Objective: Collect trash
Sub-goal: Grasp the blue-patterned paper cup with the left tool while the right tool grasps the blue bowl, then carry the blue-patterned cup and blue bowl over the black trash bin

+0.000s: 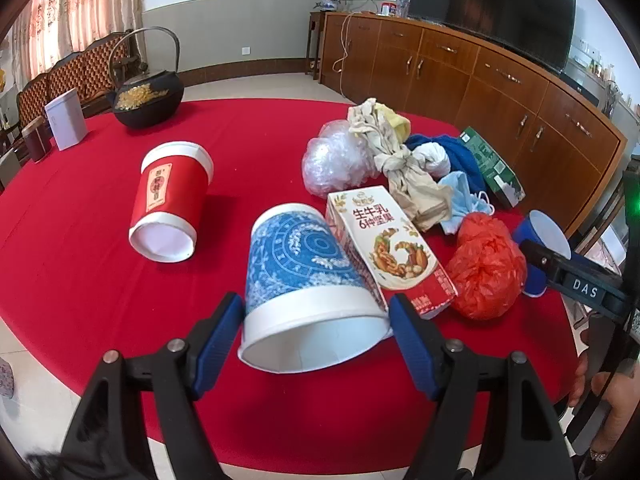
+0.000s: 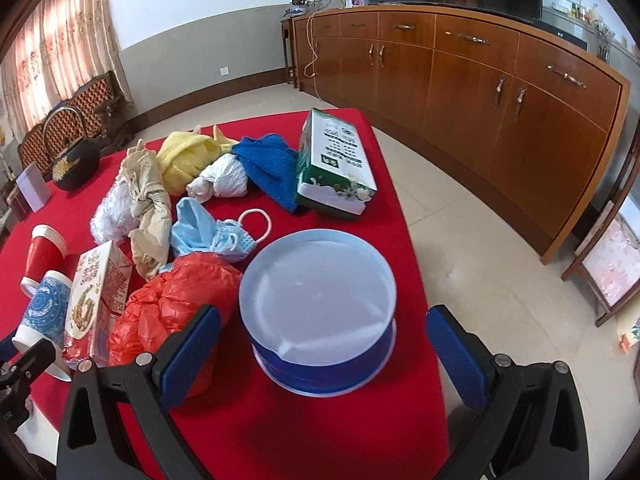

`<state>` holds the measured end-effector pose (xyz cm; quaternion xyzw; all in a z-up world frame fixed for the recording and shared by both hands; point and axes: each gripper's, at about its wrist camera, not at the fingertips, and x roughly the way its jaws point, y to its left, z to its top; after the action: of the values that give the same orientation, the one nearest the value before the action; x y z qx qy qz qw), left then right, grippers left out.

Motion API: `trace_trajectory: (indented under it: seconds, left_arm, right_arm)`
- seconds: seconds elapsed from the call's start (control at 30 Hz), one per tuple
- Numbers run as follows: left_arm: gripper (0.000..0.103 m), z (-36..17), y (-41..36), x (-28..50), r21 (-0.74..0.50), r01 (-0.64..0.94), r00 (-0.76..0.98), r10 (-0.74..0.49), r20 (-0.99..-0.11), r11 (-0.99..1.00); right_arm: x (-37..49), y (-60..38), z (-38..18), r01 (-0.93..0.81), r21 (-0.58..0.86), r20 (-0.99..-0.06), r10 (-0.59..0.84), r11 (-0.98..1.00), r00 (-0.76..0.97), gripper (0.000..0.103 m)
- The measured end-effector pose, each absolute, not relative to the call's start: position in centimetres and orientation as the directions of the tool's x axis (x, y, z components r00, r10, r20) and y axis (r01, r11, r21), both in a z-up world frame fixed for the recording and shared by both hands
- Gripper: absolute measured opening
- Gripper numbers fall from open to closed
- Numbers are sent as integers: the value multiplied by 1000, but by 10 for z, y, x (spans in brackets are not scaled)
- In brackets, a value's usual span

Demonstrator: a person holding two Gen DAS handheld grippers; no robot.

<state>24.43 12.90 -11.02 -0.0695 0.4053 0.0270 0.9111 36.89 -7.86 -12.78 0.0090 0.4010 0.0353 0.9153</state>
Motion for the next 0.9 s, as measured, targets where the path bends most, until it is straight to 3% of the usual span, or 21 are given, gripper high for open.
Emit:
trace_trajectory:
  seconds: [0.07,0.17,0.6,0.9]
  left_arm:
    - [75,-110,130,243,-113,-105,676,-12,-737,988]
    - [72,-110,132,241,-125,-109,687,-17,-727,986]
    - [62,-109,135,231,-125,-117,708,-6,-707,985]
    - [87,-111,138,230,-104,-171,694,44,-719,980]
  right_arm:
    - [370,-78,-129,-64,58,-733,86,996,675,98]
    - [372,-76,-131,-76,68,-737,101,995,668,79]
    - [358,-80,-128,-90,94,-721,130,992,681,78]
    - [350,-78,-131,-103,91,-733,136,991,666,79]
